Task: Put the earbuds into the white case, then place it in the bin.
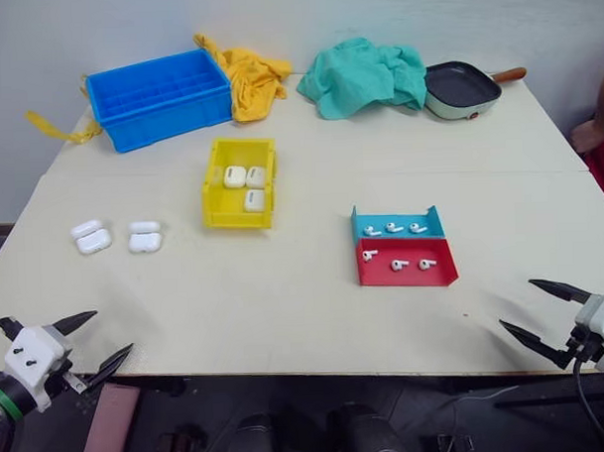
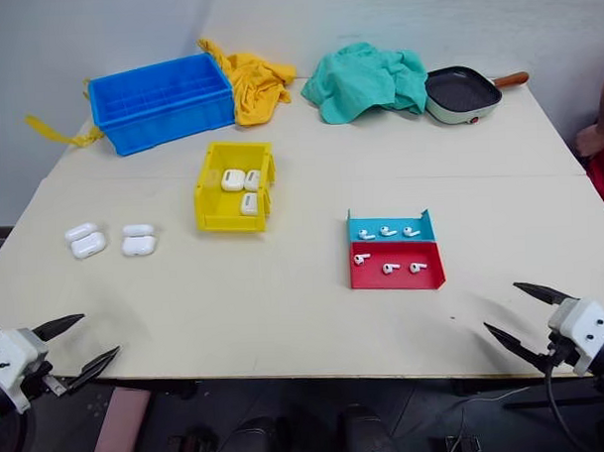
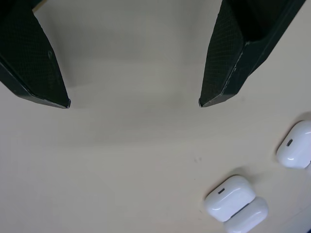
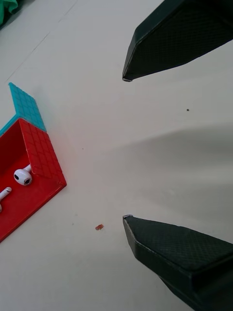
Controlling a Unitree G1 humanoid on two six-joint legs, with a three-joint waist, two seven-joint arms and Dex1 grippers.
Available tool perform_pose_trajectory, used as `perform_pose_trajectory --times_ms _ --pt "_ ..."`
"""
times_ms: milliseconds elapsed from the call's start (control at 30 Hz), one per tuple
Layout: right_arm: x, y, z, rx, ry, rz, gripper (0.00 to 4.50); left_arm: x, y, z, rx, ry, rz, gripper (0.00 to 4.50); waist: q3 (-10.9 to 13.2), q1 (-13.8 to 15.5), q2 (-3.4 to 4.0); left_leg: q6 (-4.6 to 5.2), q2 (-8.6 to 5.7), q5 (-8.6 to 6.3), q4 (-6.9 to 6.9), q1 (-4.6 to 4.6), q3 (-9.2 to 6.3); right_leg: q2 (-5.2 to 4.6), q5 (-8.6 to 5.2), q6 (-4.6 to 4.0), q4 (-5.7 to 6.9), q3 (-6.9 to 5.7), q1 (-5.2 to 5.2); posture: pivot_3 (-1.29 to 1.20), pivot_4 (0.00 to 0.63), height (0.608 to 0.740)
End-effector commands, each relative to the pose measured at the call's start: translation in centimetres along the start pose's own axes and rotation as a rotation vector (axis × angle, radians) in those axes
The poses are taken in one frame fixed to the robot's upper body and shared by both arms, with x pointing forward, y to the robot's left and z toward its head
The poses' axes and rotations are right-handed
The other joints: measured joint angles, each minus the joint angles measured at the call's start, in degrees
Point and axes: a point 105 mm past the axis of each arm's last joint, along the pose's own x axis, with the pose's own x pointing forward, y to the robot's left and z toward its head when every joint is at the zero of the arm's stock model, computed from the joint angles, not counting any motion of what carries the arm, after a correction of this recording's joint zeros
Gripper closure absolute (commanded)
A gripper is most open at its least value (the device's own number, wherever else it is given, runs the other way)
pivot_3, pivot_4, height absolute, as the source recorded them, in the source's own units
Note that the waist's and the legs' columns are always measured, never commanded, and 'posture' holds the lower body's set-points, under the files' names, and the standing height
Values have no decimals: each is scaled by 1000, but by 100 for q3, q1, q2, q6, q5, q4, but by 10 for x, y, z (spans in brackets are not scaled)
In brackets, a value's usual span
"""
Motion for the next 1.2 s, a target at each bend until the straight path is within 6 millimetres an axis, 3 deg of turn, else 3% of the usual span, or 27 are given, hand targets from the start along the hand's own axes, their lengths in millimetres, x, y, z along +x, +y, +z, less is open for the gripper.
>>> perform_pose_trajectory --times_ms 33,233,367,400,467,567,700,800,900,967,1100,1200 --pt "-1 0 5 -20 -27 19 0 -4 8 1 43 -3 34 46 0 0 0 0 0 0 0 0 0 0 0 0 0 0 0 0 150 740" --pt "13 2 21 -18 -126 52 0 -1 13 12 -26 -57 60 46 0 -25 0 0 0 0 4 1 1 0 0 0 4 1 0 0 150 740" --pt "37 7 57 60 -306 82 0 -4 25 19 -43 -69 161 46 0 -28 0 -2 1 1 3 4 0 1 0 0 17 0 -2 0 150 740" --pt "44 9 74 99 -403 74 0 -8 27 18 -63 -64 207 46 0 -25 0 -2 1 1 4 4 0 1 0 0 18 -1 -3 0 150 740" --pt "51 12 96 145 -511 84 0 -16 30 18 -139 -61 287 46 0 -36 0 -2 1 1 4 -1 0 1 1 1 23 -1 -9 0 150 740" --pt "56 24 117 56 -615 139 0 -47 42 0 -362 -37 537 46 -1 -16 -2 -4 1 0 3 -6 -1 0 3 6 26 -2 -16 0 150 740" --pt "56 32 123 -71 -691 193 0 -78 45 -23 -602 18 741 46 -5 9 -15 -6 1 -4 5 -5 -7 0 3 8 25 -6 -16 0 150 740" --pt "60 29 118 -109 -682 195 0 -87 37 -33 -780 88 762 46 -7 26 -19 -5 1 -4 17 -4 -10 0 4 8 24 -8 -10 0 150 740" --pt "61 34 110 -104 -662 233 0 -80 37 -21 -755 171 702 46 -13 78 -29 -4 1 -4 21 -1 -15 -1 3 7 24 -8 -2 0 150 740" --pt "61 33 108 -84 -657 219 0 -69 48 -4 -749 162 689 46 -12 128 -28 -4 1 -3 23 -2 -18 -1 3 7 25 -9 -2 0 150 740" --pt "62 30 103 -54 -639 196 0 -37 78 39 -778 133 757 46 -11 177 -26 -10 1 5 33 -2 -27 -2 4 6 44 -15 -1 0 150 740" --pt "62 30 101 -43 -630 197 0 -13 82 56 -859 137 786 46 -12 161 -27 -12 0 5 43 -4 -28 -2 4 7 57 -16 -1 0 150 740"
